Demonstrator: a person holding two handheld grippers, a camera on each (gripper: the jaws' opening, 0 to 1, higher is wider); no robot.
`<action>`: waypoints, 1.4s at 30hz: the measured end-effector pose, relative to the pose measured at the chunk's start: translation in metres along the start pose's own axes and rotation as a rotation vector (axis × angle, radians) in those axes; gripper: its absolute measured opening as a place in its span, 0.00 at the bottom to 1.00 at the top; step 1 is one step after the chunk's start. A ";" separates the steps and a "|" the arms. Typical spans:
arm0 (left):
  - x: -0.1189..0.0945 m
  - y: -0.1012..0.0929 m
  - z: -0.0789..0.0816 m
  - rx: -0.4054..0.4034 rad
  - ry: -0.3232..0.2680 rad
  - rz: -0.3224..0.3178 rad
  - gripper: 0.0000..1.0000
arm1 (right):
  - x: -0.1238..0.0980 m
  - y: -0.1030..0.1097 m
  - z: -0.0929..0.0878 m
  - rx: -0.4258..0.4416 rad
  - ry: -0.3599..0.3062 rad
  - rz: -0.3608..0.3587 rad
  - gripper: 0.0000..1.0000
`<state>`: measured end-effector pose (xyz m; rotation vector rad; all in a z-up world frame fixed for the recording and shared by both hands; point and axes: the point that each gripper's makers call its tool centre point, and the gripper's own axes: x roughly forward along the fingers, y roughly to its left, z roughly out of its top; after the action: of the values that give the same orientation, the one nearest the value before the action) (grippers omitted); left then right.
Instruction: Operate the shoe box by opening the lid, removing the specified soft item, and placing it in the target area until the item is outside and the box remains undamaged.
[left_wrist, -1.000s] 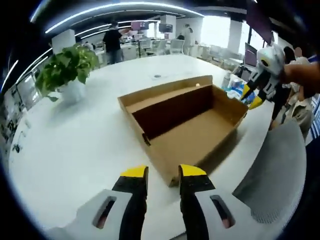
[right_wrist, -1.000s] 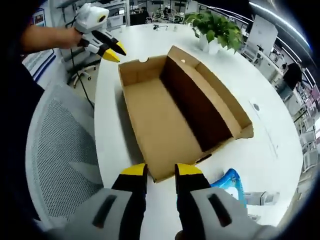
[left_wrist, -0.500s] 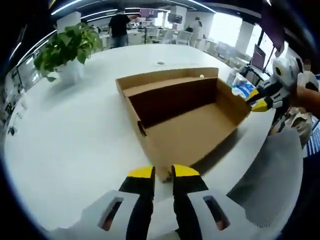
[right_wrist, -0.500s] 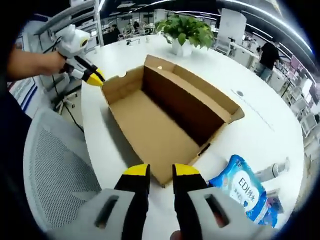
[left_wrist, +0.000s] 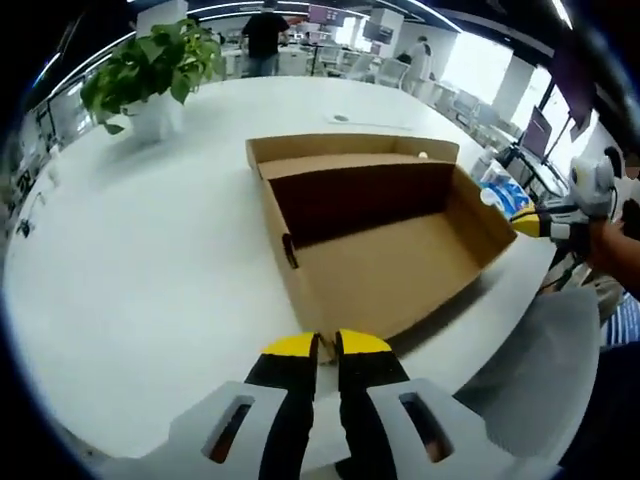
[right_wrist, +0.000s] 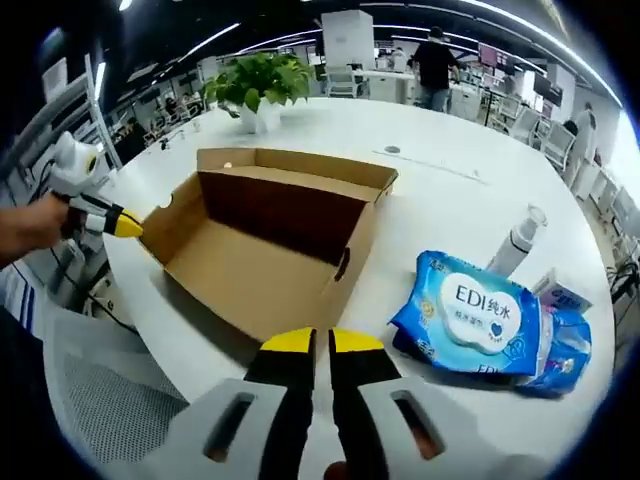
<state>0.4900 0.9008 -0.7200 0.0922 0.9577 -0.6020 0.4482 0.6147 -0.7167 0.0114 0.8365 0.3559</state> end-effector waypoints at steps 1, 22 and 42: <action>0.000 0.000 0.000 0.008 0.002 -0.003 0.04 | -0.001 -0.001 0.002 -0.006 -0.015 -0.016 0.00; 0.013 0.005 0.001 -0.069 -0.017 0.024 0.06 | 0.005 0.006 0.008 -0.011 -0.056 -0.067 0.04; 0.009 0.005 0.002 -0.218 -0.165 0.054 0.02 | 0.010 0.007 0.003 -0.003 -0.046 -0.038 0.11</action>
<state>0.4975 0.9004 -0.7266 -0.1240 0.8525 -0.4453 0.4549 0.6246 -0.7211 0.0016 0.7897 0.3203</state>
